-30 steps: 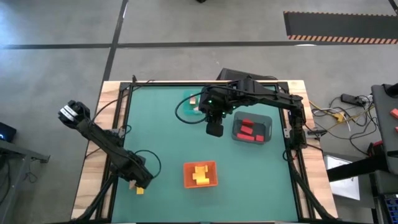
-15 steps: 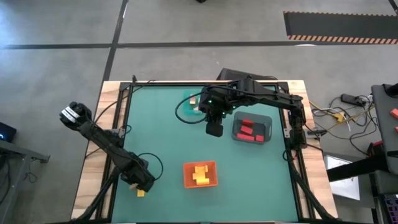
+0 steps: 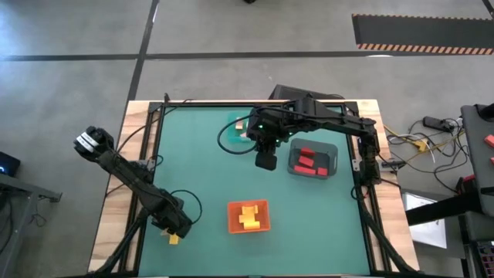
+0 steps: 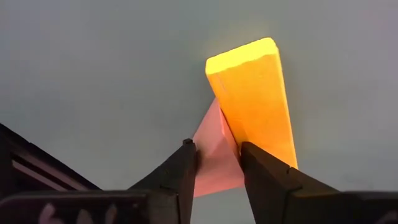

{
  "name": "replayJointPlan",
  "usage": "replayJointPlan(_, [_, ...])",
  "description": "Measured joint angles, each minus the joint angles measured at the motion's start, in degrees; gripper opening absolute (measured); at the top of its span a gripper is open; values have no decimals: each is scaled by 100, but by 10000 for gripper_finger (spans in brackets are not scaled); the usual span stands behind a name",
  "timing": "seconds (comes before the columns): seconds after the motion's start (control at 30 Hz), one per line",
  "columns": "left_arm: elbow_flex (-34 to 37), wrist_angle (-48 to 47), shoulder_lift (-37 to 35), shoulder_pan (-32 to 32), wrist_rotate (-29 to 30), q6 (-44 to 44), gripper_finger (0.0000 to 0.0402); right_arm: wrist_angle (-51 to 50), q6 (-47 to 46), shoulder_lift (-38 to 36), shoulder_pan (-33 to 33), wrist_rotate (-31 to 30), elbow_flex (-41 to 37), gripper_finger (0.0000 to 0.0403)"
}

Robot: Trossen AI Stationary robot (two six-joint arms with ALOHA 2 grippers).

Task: Sort & place blocks by color
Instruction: Put the brown block into the blue bin

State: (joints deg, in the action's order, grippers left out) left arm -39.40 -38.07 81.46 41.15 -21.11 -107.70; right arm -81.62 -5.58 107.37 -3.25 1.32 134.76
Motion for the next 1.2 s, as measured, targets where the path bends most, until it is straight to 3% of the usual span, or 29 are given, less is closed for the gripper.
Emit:
replayJointPlan(0.73, [-418,-952,-679,-38,219,3,93,-84,-34,-13,0,-34,2,73])
replayJointPlan(1.03, [-916,-954,-1309,-338,1361,362,93,-39,-57,-432,0,-48,1,68])
replayJointPlan(1.2, [-1334,-946,-1539,-771,2369,1264,93,159,-106,-782,0,-46,1,68])
